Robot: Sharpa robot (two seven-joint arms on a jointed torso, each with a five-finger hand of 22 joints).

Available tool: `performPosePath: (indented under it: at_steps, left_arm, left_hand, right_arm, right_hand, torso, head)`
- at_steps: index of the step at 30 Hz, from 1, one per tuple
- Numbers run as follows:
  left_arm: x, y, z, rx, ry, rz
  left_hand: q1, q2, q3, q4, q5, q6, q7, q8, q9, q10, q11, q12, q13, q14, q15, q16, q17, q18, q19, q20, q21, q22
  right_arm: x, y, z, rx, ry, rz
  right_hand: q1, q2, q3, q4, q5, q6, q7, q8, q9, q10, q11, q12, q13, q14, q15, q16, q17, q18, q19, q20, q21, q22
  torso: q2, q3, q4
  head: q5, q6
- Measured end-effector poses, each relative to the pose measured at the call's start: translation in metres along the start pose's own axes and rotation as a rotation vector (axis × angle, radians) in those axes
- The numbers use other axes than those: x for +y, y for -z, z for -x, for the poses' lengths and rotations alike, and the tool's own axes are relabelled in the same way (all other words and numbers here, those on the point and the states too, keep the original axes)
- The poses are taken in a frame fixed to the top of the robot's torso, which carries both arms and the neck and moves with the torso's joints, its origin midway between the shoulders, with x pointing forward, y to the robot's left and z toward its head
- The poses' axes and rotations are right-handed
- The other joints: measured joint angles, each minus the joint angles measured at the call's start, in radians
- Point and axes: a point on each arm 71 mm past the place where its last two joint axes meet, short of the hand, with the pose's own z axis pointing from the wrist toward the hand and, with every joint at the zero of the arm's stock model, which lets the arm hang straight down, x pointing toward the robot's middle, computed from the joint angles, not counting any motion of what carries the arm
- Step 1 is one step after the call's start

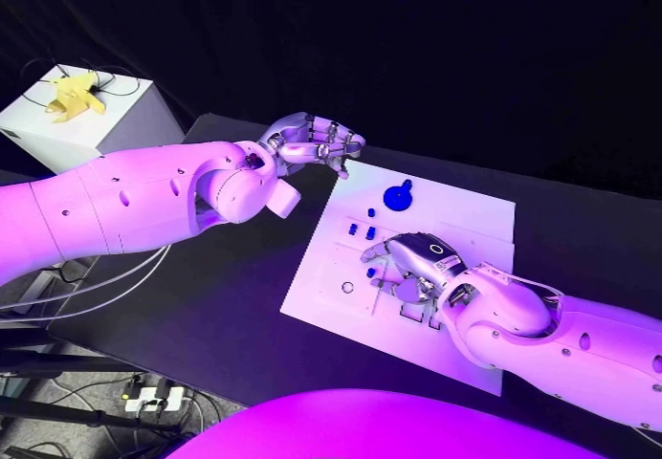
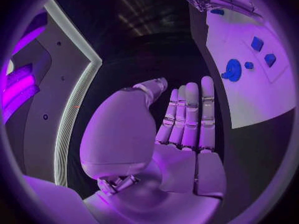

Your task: Assemble the parts on the task board

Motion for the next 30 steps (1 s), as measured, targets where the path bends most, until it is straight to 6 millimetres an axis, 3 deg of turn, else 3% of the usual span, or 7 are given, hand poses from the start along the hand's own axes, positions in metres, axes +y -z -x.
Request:
performPosePath:
  at_steps: [5,11,14,17,23,27,30]
  left_arm:
    - [0.0,0.0,0.001,-0.002,-0.001,0.001]
    - [0.001,0.0,0.002,-0.003,-0.001,0.003]
    - [0.001,0.0,0.002,-0.003,-0.001,0.003]
    - [0.001,0.001,0.003,-0.005,-0.002,0.005]
    - [0.002,0.001,0.004,-0.008,-0.003,0.008]
    - [0.002,0.001,0.003,-0.006,-0.002,0.008]
    - [0.002,0.0,0.003,-0.005,-0.002,0.009]
  left_hand:
    - [0.0,0.0,0.0,0.0,0.0,0.0,0.0,0.0,0.0,0.0,0.0,0.0,0.0,0.0,0.0,0.0,0.0,0.0,0.0,0.0,0.0,0.0]
    - [0.0,0.0,0.0,0.0,0.0,0.0,0.0,-0.005,0.0,0.0,0.0,0.0,0.0,0.0,0.0,0.0,0.0,0.0,0.0,0.0,-0.005,-0.001]
    - [0.0,0.0,0.0,0.0,0.0,0.0,0.0,-0.005,0.0,0.0,0.0,0.0,0.0,0.0,0.0,0.0,0.0,0.0,0.0,0.0,-0.005,-0.001]
    - [0.0,0.0,0.0,0.0,0.0,0.0,0.0,-0.005,0.0,0.0,0.0,0.0,0.0,0.0,0.0,0.0,0.0,0.0,0.0,0.0,-0.005,-0.001]
    - [0.004,0.004,0.0,0.0,0.0,0.0,0.0,-0.005,0.0,0.0,0.0,-0.004,0.0,0.0,0.0,0.0,0.0,0.0,0.0,0.0,-0.005,-0.001]
    - [0.004,0.004,0.0,0.0,0.0,0.0,0.0,-0.005,0.0,0.0,0.0,-0.004,0.0,0.0,0.0,0.0,0.0,0.0,0.0,0.0,-0.005,-0.001]
    - [0.004,0.004,0.0,0.0,0.0,0.0,0.0,-0.005,0.0,0.0,0.0,-0.004,0.0,0.0,0.0,0.0,0.0,0.0,0.0,0.0,-0.005,-0.001]
  right_arm:
    - [-0.004,0.004,0.006,-0.021,-0.002,-0.014]
    - [-0.01,0.015,0.025,-0.06,-0.01,-0.032]
    - [-0.017,0.023,0.042,-0.085,-0.014,-0.053]
    - [-0.023,0.029,0.055,-0.101,-0.012,-0.07]
    - [-0.05,0.045,0.089,-0.138,0.018,-0.142]
    - [-0.07,0.052,0.098,-0.133,0.035,-0.197]
    - [-0.083,0.055,0.101,-0.114,0.049,-0.234]
  right_hand:
    - [0.071,-0.022,-0.055,0.094,0.006,-0.046,-0.003,-0.002,-0.028,-0.029,0.007,0.0,0.0,-0.007,0.007,-0.01,-0.017,0.0,-0.005,0.005,-0.05,-0.027]
    - [0.083,-0.018,-0.059,0.108,0.006,-0.071,-0.003,-0.006,-0.041,-0.026,0.004,0.01,0.002,-0.007,0.007,-0.016,-0.022,0.0,-0.005,0.005,-0.073,-0.039]
    - [0.078,-0.007,-0.031,0.103,0.006,-0.065,0.015,-0.002,-0.045,0.049,-0.012,0.042,0.007,-0.01,-0.001,-0.006,-0.016,0.0,-0.005,0.005,-0.069,-0.036]
    - [0.074,-0.004,-0.024,0.099,0.006,-0.069,0.024,-0.002,-0.05,0.078,-0.018,0.053,0.007,-0.007,-0.005,-0.006,-0.016,0.0,-0.001,0.001,-0.068,-0.035]
    - [0.036,-0.017,-0.019,0.104,-0.01,-0.072,0.016,0.002,-0.055,0.131,-0.031,0.08,0.007,-0.005,-0.013,0.0,-0.015,0.0,0.001,-0.007,-0.059,-0.029]
    - [0.02,-0.02,-0.019,0.104,-0.01,-0.063,0.007,0.009,-0.055,0.133,-0.033,0.081,0.007,-0.002,-0.017,0.003,-0.01,0.0,0.005,-0.012,-0.052,-0.025]
    - [0.014,-0.026,-0.026,0.103,-0.01,-0.06,0.004,0.009,-0.055,0.127,-0.03,0.081,0.004,-0.002,-0.017,0.003,-0.01,0.0,0.006,-0.013,-0.052,-0.027]
  torso:
    - [-0.001,0.0,-0.0006]
    - [-0.001,-0.0005,-0.0012]
    - [-0.001,-0.0012,-0.0024]
    - [-0.002,-0.0018,-0.0045]
    - [-0.004,-0.0017,-0.0129]
    - [-0.007,-0.0024,-0.0159]
    - [-0.008,-0.0031,-0.0179]
  head:
    - [-0.009,0.0]
    - [-0.029,0.002]
    - [-0.043,0.01]
    - [-0.062,0.021]
    - [-0.11,0.05]
    - [-0.149,0.064]
    - [-0.17,0.072]
